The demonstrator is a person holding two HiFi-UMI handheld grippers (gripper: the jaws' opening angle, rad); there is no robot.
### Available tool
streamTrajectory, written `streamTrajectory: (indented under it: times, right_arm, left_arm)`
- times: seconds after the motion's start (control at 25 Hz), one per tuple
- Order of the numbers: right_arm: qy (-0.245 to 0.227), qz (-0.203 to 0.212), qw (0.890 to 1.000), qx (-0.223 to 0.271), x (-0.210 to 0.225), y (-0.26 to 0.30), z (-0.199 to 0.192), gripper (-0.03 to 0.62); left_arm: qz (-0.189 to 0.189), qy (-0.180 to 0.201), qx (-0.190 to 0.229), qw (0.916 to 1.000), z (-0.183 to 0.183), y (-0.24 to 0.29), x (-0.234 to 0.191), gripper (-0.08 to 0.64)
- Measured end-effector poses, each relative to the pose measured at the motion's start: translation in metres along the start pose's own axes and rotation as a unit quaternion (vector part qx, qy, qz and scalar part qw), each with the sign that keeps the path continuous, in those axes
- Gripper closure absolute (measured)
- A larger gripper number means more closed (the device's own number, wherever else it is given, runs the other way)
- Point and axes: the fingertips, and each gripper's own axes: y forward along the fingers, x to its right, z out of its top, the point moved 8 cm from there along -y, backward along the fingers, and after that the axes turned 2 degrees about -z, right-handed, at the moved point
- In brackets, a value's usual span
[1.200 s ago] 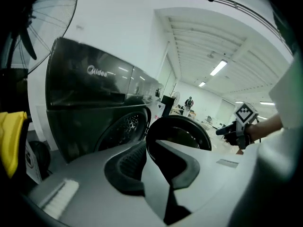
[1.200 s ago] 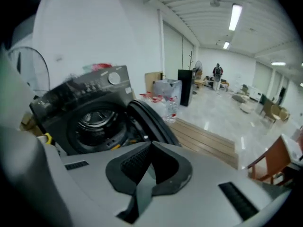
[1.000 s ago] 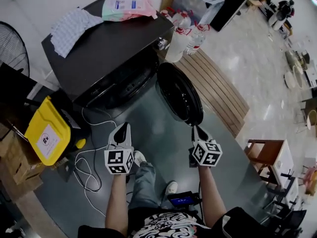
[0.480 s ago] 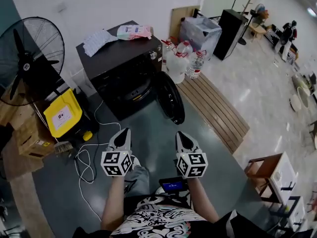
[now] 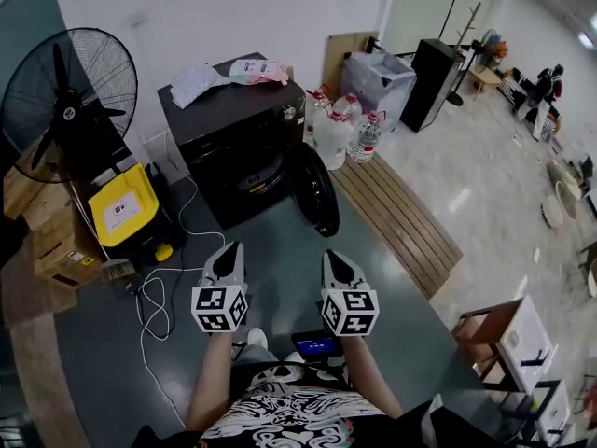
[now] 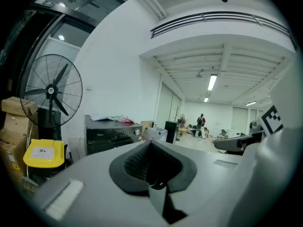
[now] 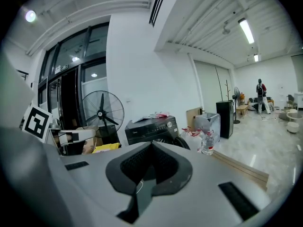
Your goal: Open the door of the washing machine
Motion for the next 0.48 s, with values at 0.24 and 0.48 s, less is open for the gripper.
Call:
streamTrajectory:
  times: [0.24, 0.48]
  right_arm:
    - [0.0, -0.002, 1.0, -0.003, -0.007, -0.009, -0.005, 0.589]
    - [0.004, -0.009, 1.0, -0.006, -0.004, -0.012, -0.007, 0.591]
  left_arm:
    - [0.004, -0.005, 0.0, 1.0, -0.006, -0.007, -0.002, 0.56]
    - [0.008, -0.004, -0.004, 1.0, -0.009, -0.012, -0.004, 0.56]
